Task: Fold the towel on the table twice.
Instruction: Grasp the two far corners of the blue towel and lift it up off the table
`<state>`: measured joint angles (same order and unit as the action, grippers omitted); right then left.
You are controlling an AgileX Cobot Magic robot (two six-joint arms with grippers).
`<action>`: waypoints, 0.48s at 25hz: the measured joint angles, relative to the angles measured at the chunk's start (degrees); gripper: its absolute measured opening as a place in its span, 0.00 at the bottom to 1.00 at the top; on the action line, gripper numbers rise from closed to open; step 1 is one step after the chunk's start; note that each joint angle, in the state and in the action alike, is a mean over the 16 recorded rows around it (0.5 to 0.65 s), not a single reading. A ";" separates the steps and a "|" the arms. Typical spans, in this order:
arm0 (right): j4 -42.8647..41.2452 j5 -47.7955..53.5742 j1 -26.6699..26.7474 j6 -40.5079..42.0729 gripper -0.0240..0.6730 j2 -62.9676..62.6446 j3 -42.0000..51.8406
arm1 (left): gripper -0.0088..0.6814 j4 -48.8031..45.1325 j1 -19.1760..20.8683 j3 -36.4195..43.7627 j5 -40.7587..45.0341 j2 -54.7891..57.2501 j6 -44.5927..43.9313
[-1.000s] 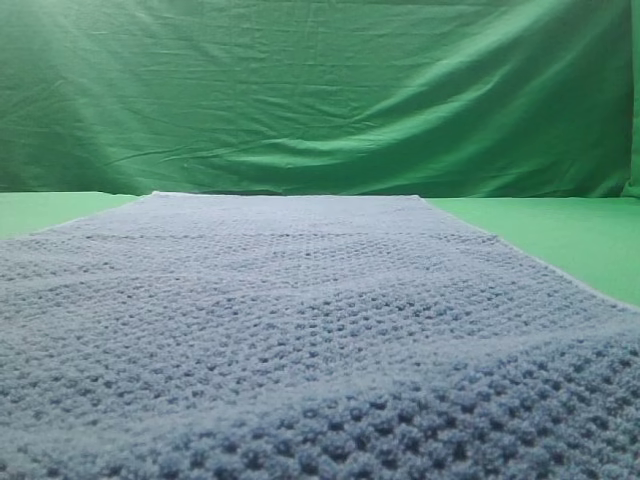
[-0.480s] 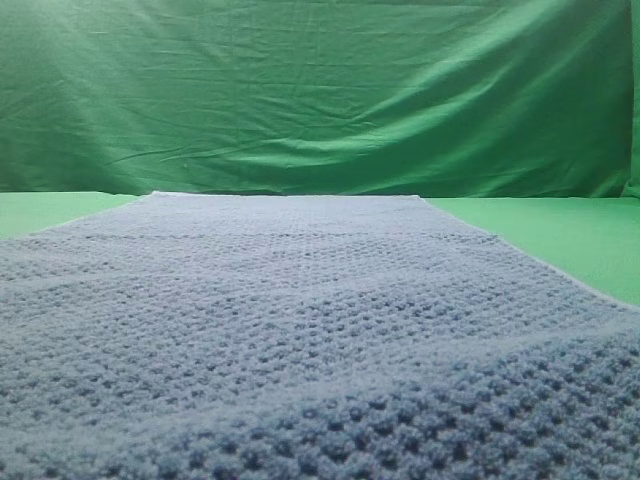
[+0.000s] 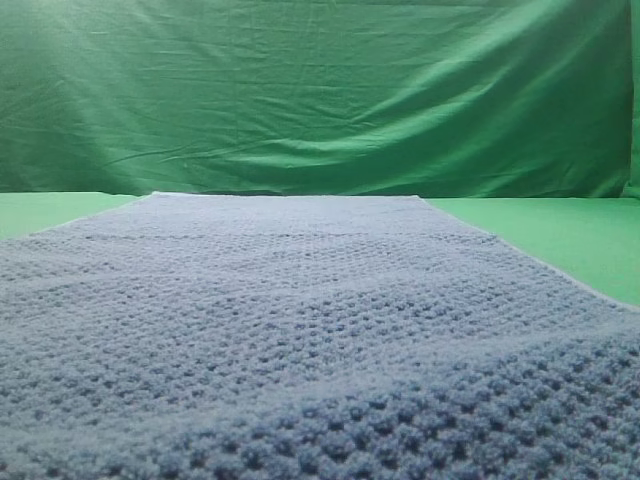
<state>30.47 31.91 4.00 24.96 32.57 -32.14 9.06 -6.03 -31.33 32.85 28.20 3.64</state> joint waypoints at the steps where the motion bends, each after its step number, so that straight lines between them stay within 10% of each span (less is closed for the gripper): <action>1: -1.54 1.59 0.48 -0.99 0.03 2.63 -1.55 | 0.01 -0.43 -0.34 -1.19 1.13 2.37 0.00; 12: -16.44 13.67 7.54 -13.76 0.03 30.51 -18.07 | 0.01 -3.39 -3.29 -13.52 7.32 30.05 -0.34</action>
<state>14.02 45.57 11.54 11.20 63.08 -50.22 5.67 -9.31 -44.85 40.17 58.25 3.30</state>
